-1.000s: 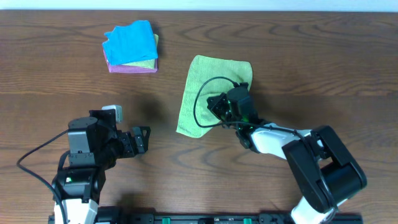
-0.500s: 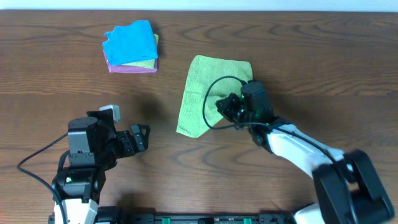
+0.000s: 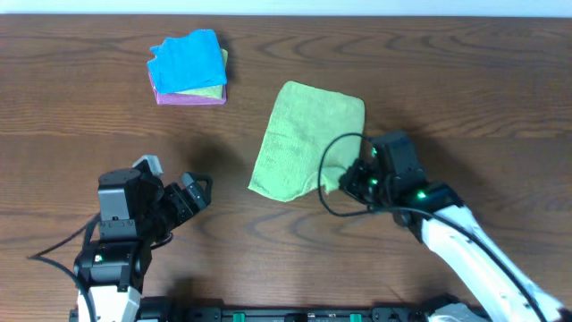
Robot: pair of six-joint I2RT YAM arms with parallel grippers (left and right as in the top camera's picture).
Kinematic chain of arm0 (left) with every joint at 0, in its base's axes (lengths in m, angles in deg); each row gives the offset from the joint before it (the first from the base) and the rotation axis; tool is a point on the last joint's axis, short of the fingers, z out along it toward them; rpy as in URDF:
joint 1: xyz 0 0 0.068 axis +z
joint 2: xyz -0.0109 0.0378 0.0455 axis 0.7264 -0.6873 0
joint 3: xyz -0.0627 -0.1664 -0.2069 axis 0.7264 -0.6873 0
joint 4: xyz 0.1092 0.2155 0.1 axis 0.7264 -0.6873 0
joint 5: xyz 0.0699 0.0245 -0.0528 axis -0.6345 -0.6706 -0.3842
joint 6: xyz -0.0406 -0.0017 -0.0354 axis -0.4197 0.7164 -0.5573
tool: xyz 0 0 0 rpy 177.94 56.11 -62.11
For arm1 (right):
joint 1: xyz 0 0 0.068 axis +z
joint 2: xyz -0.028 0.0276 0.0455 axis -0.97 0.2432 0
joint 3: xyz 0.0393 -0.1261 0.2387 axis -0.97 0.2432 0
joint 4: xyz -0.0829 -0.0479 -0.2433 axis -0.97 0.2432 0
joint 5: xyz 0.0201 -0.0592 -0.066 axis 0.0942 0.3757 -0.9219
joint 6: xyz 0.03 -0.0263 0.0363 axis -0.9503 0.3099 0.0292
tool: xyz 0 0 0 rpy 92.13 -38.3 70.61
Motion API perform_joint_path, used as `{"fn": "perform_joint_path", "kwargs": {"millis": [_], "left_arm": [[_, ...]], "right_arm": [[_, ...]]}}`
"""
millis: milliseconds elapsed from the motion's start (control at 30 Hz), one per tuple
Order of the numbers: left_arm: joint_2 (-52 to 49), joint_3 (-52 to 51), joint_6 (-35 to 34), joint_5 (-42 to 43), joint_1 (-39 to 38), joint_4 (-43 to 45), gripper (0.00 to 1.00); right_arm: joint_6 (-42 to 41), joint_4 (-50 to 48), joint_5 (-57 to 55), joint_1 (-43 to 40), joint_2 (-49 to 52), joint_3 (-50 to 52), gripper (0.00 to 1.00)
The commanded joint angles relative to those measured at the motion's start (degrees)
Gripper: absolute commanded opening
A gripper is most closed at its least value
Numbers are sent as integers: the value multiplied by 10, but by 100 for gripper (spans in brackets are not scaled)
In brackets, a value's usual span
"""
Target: Fold the cloth
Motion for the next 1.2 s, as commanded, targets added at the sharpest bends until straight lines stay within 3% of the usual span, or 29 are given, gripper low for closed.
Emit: {"fn": "perform_joint_path", "kwargs": {"millis": [0, 233, 500, 800, 900, 1000, 1167], "left_arm": [[-7, 13, -41, 14, -2, -9, 95], [-92, 12, -56, 81, -2, 3, 95], [-219, 12, -56, 191, -5, 95, 97], [-247, 12, -56, 193, -29, 120, 100], [-247, 12, -56, 193, -33, 120, 100], [-247, 12, -56, 193, -33, 120, 100], [-247, 12, -56, 193, -33, 122, 99]], "right_arm": [[31, 41, -45, -13, -32, -5, 1], [36, 127, -103, -19, -67, -5, 1], [36, 180, -135, -19, -66, -5, 1], [21, 259, -227, -19, -66, -10, 1], [24, 281, -272, -19, -66, -25, 16], [41, 315, -327, -19, -66, -57, 38], [64, 372, -381, -19, -66, -105, 55]]}}
